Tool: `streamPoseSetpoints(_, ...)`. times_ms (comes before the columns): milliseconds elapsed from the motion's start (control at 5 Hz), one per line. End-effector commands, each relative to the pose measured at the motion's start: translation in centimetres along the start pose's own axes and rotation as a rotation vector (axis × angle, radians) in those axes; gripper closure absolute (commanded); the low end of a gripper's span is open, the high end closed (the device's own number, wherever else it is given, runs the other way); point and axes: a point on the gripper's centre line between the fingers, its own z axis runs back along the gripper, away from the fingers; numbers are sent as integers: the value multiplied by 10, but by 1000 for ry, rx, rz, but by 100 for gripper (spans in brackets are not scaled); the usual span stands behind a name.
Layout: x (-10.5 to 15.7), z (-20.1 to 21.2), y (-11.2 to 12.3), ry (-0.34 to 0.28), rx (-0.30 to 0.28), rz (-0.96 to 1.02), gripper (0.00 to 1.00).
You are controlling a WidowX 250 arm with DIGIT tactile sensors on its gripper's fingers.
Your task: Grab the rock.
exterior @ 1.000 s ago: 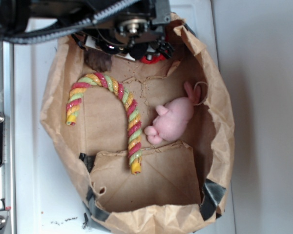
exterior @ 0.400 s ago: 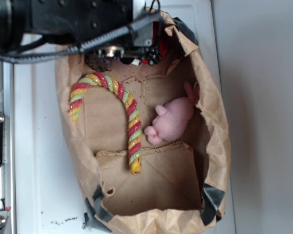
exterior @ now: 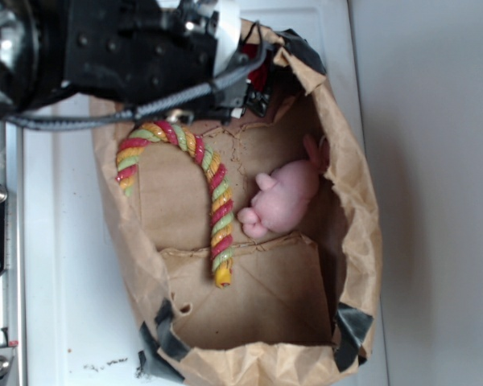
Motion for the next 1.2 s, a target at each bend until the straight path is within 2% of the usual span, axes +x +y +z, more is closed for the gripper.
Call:
streamPoseSetpoints(0,-5,-11,14,-57,-15,-19,0)
streamPoseSetpoints(400,-6,-19,22,-72,0,-45,0)
streamPoseSetpoints(800,-6,-21,27,-118,50,-76,0)
streamPoseSetpoints(1000,-3,-25,37,-147,42,-109,0)
